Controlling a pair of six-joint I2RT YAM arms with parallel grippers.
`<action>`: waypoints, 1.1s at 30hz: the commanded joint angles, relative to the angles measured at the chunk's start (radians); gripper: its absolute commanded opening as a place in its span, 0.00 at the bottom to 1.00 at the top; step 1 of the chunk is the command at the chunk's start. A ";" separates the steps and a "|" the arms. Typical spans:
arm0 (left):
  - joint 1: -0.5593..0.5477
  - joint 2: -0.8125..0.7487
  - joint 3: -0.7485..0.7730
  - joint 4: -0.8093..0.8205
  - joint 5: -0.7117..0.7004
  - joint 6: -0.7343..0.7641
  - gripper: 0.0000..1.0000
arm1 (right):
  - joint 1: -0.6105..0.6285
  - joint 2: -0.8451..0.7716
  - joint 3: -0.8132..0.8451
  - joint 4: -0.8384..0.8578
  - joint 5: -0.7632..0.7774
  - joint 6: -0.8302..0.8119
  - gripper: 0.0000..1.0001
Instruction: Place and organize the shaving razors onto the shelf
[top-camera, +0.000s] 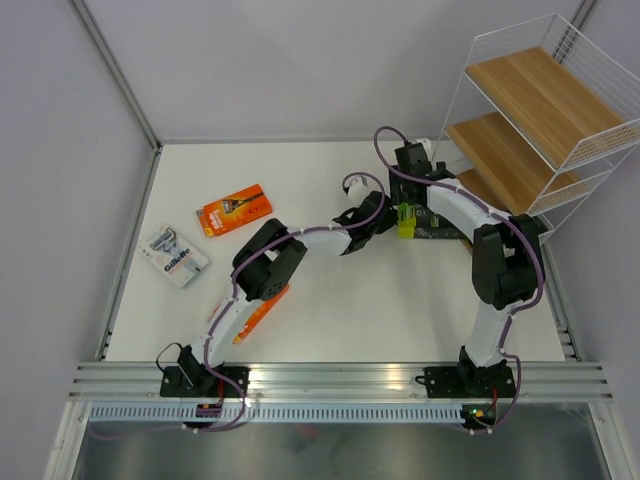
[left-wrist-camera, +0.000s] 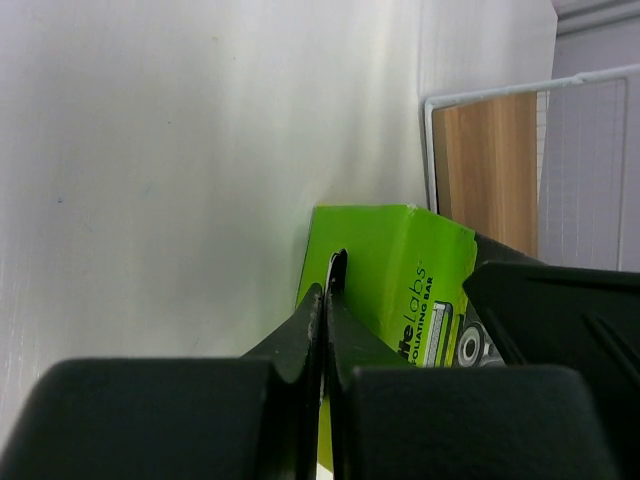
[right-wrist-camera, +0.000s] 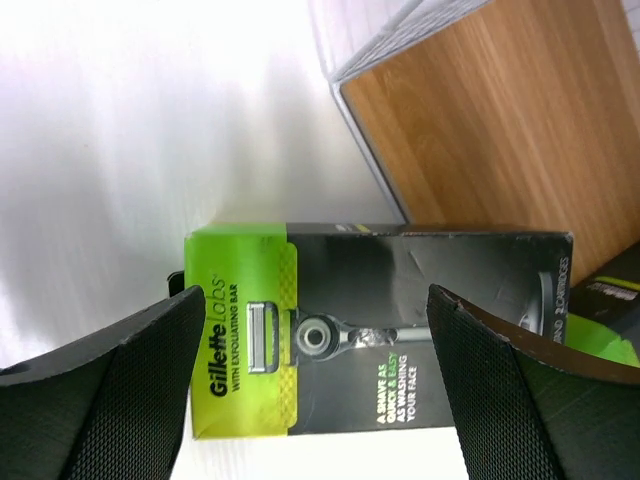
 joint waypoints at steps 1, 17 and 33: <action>-0.012 -0.041 0.028 -0.054 -0.073 -0.075 0.02 | -0.002 -0.062 0.021 -0.056 -0.023 0.057 0.97; 0.013 -0.045 0.042 -0.045 -0.082 -0.099 0.02 | -0.002 -0.418 -0.428 0.040 0.012 0.372 0.97; 0.013 -0.055 -0.010 0.027 -0.056 -0.112 0.02 | -0.033 -0.260 -0.476 0.376 0.127 0.366 0.98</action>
